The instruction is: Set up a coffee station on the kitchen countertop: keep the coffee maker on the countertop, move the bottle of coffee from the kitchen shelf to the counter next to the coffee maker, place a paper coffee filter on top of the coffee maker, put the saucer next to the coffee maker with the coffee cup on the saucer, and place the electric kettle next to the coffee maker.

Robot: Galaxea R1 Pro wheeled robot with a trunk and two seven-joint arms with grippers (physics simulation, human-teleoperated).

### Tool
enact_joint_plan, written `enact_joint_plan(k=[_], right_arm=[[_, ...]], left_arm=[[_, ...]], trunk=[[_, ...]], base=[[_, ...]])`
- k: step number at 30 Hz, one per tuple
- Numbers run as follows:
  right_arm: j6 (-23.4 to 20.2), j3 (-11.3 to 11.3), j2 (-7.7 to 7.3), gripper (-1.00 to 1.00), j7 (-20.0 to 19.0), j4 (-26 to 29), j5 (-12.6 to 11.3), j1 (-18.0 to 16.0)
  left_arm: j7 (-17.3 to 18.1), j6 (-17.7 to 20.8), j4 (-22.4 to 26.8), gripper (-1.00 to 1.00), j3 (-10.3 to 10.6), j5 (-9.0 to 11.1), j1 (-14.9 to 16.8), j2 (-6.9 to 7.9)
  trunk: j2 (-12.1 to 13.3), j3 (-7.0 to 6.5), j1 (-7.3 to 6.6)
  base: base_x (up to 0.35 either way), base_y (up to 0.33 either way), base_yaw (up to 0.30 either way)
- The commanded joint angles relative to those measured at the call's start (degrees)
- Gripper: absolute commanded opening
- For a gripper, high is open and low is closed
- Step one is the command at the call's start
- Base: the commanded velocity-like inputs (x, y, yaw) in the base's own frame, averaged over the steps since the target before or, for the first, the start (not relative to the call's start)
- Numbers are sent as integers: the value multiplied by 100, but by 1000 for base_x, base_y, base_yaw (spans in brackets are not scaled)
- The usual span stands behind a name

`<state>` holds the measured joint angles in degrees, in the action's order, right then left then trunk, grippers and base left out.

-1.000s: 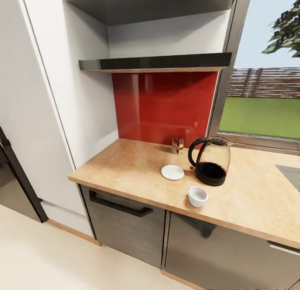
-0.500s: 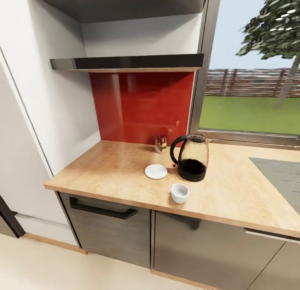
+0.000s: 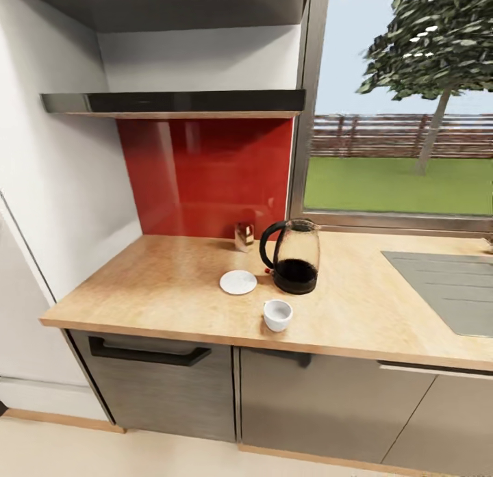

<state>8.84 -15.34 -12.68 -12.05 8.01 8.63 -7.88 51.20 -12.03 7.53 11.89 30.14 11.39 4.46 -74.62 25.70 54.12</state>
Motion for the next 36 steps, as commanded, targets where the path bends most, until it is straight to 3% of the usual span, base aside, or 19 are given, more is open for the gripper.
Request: enact_joint_plan(k=[1, 27, 36], right_arm=[[22, 14, -3, 100, -8, -2, 60, -3], [22, 14, -4, 100, -8, -2, 60, -3], [22, 14, -4, 100, -8, -2, 60, -3]], left_arm=[[4, -36, -2, 100, 49, 36, 3, 3], [4, -36, -3, 100, 46, 36, 3, 3], [4, -35, -2, 100, 45, 36, 3, 3]], trunk=[[-4, 6, 0], [-4, 6, 0], [-4, 6, 0]], base=[[0, 260, -40], [0, 304, -6], [0, 147, -182]])
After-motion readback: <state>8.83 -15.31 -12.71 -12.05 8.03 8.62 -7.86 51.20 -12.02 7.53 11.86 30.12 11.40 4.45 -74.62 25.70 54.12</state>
